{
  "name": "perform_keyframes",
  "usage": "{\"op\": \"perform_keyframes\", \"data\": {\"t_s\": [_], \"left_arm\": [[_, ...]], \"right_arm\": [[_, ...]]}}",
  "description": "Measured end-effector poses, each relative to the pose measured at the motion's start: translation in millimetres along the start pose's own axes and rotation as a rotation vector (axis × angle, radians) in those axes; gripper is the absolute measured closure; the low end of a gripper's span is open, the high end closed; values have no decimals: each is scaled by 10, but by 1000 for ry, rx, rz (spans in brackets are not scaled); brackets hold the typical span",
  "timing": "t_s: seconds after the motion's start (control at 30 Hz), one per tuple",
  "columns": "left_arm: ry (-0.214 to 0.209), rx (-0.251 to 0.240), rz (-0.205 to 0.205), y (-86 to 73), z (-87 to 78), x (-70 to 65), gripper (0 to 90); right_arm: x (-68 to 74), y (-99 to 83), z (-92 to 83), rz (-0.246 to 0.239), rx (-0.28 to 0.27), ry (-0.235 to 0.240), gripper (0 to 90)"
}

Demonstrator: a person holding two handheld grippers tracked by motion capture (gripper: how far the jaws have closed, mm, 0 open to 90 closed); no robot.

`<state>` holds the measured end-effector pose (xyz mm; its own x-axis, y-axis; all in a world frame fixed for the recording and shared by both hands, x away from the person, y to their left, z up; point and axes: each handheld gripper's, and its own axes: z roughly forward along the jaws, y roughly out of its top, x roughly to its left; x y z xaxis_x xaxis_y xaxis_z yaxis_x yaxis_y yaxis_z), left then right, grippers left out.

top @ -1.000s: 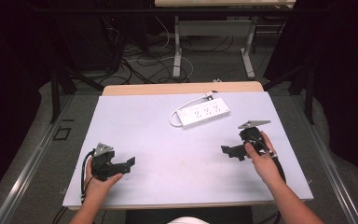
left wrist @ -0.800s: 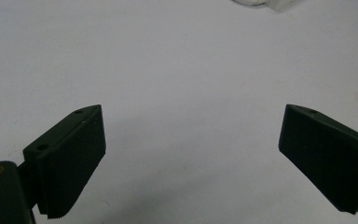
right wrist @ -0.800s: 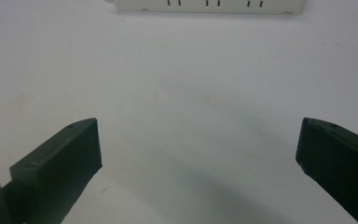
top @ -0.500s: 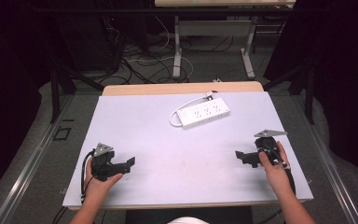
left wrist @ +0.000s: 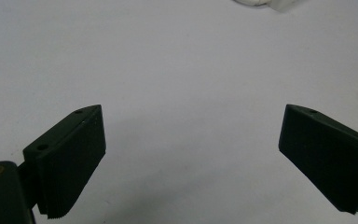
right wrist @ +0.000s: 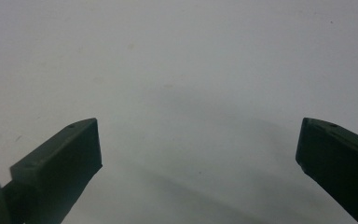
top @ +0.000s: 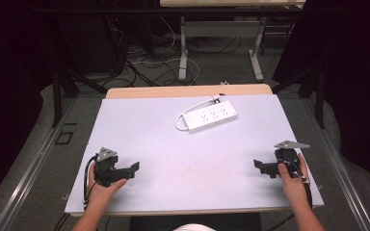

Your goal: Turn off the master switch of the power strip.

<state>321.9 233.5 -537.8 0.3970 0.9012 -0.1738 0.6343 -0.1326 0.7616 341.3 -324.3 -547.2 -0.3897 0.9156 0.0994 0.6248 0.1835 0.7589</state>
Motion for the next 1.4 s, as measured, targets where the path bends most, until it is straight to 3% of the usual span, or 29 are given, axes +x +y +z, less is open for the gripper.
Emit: {"op": "perform_keyframes", "data": {"t_s": [0.33,0.8,1.03,1.4], "left_arm": [[7,-23,-1,-4,0,4,72],[0,-3,4,3,-23,18,72],[12,-20,1,-3,-4,10,72],[7,-6,2,3,-19,19,72]], "right_arm": [[-102,-92,-5,34,6,-19,0],[-256,-183,-2,103,0,-53,0],[-287,-205,10,111,6,-59,0],[-297,-210,8,114,2,-64,0]]}}
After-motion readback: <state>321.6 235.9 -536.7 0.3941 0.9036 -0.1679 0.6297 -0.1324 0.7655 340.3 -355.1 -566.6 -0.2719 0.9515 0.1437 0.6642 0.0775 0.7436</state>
